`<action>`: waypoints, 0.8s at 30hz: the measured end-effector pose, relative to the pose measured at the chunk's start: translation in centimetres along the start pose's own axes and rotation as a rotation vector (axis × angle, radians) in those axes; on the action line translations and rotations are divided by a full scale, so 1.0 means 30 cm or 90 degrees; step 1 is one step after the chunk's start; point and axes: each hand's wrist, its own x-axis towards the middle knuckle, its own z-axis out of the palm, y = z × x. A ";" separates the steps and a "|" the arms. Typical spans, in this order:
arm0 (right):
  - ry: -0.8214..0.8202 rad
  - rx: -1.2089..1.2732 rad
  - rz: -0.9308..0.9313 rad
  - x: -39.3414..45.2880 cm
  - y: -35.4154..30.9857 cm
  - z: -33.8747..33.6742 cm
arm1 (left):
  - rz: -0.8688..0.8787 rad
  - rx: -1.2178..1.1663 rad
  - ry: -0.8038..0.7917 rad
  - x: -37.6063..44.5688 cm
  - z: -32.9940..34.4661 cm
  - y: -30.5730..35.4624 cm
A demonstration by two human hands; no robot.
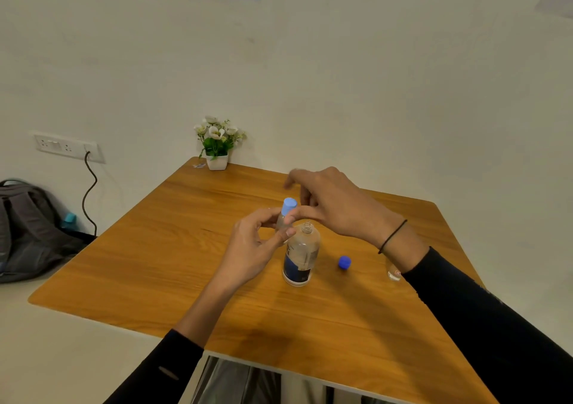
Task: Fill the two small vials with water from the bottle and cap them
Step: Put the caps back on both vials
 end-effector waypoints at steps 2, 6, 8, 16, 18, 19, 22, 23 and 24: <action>-0.051 0.035 -0.034 0.000 -0.006 -0.010 | -0.003 -0.001 0.003 0.000 -0.005 0.000; -0.003 -0.167 0.007 0.008 -0.013 0.008 | -0.003 0.011 0.000 -0.003 -0.010 0.013; 0.013 -0.144 -0.002 -0.003 -0.013 0.000 | -0.005 -0.004 -0.004 -0.005 -0.012 0.019; -0.003 -0.184 0.005 -0.021 -0.025 -0.019 | 0.010 0.005 -0.025 -0.012 -0.016 0.048; -0.026 -0.104 -0.012 -0.030 -0.023 -0.037 | 0.012 0.006 -0.025 -0.010 -0.012 0.051; -0.053 -0.056 -0.026 -0.034 -0.027 -0.044 | 0.015 0.007 -0.023 -0.010 -0.011 0.050; -0.070 -0.080 -0.027 -0.037 -0.029 -0.033 | 0.013 0.004 -0.025 -0.008 -0.010 0.055; -0.051 -0.133 -0.009 -0.038 -0.028 -0.033 | 0.014 0.002 -0.027 -0.010 -0.008 0.060; -0.031 -0.189 0.001 -0.041 -0.024 -0.037 | 0.018 0.000 -0.028 -0.013 -0.006 0.065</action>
